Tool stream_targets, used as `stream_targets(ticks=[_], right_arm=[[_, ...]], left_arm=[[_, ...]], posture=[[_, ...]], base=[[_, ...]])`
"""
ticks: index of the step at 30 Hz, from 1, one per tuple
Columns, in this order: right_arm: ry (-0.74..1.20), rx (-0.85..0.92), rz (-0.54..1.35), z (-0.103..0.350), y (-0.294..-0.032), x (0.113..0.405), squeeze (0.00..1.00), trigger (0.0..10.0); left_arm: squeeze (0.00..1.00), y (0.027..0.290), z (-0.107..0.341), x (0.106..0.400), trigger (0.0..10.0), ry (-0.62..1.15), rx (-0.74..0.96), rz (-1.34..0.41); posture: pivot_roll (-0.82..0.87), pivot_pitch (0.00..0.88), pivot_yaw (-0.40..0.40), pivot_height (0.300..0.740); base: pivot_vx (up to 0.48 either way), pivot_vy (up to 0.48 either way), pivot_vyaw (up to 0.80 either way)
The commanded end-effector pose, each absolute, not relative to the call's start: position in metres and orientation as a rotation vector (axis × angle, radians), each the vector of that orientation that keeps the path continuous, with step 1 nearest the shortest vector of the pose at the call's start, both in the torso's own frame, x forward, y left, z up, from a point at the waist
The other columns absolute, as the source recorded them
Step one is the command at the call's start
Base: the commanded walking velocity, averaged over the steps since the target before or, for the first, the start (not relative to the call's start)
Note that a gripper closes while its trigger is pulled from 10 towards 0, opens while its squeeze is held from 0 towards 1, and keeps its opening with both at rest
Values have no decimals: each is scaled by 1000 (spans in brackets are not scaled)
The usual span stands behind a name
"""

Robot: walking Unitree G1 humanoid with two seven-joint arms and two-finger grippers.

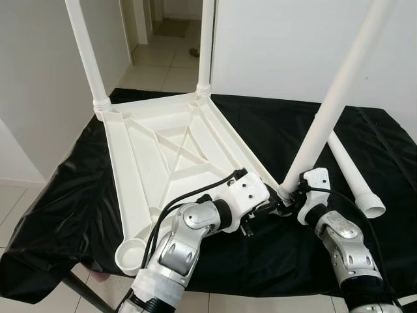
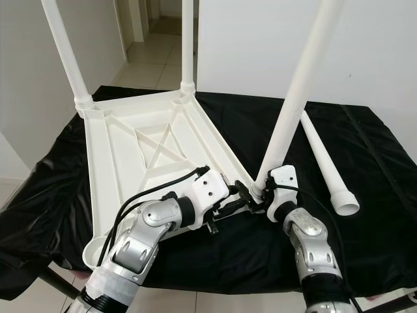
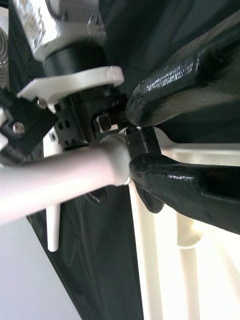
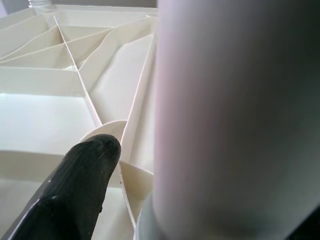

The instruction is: Building children table

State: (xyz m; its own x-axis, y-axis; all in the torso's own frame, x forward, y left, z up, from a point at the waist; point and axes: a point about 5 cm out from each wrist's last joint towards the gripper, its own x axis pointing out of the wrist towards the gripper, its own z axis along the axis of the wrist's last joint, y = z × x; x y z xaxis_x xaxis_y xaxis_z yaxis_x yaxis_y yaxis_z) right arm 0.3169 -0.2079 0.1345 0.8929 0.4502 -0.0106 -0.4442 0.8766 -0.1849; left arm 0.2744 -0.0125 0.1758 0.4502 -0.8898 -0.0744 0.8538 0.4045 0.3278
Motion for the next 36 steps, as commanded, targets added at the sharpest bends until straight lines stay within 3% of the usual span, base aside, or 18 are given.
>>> stream_targets(ticks=[1, 2, 3, 4, 5, 7, 8, 17, 19, 25, 36], right_arm=[[-36, -216, 498, 136, -205, 320, 0, 10000], [-36, -216, 498, 136, -205, 320, 0, 10000], [-34, -226, 509, 136, -205, 321, 0, 2941], [-34, -226, 509, 136, -205, 321, 0, 2941], [-31, -229, 522, 136, -206, 323, 0, 1294], [-31, -229, 522, 136, -206, 323, 0, 1294], [-27, -231, 534, 135, -207, 323, 0, 0], [2, -203, 594, 123, -209, 318, 0, 0], [6, -195, 579, 120, -210, 317, 0, 10000], [9, -165, 522, 117, -210, 315, 0, 10000], [2, -73, 62, 108, -201, 313, 0, 10000]], left_arm=[[0, -14, 170, 277, 10000, -107, 288, -940], [0, -14, 170, 277, 10000, -107, 288, -940], [0, -14, 167, 275, 10000, -100, 297, -953], [0, -14, 167, 275, 10000, -100, 297, -953], [0, -14, 165, 273, 10000, -91, 305, -964], [0, -14, 165, 273, 10000, -91, 305, -964], [0, -14, 161, 271, 10000, -82, 312, -973], [0, -12, 152, 265, 10000, -58, 339, -1003], [0, -12, 152, 264, 10000, -57, 341, -1006], [0, -13, 151, 263, 10000, -56, 342, -1009], [0, -14, 150, 260, 10000, -53, 339, -1013]], posture=[[-29, 30, -15, 740], [-29, 30, -15, 740], [-24, 24, -17, 740], [-24, 24, -17, 740], [-23, 23, -18, 740], [-23, 23, -18, 740], [-21, 21, -19, 740], [-20, 10, -24, 740], [-19, 7, -24, 740], [-19, 5, -29, 740], [-21, 10, -34, 740]], base=[[0, 0, 0], [0, 0, 0], [0, 0, 0], [0, 0, 0], [0, 0, 0], [0, 0, 0], [0, 0, 0], [0, 0, 0], [0, 0, 0], [0, 0, 0], [0, 0, 0]])
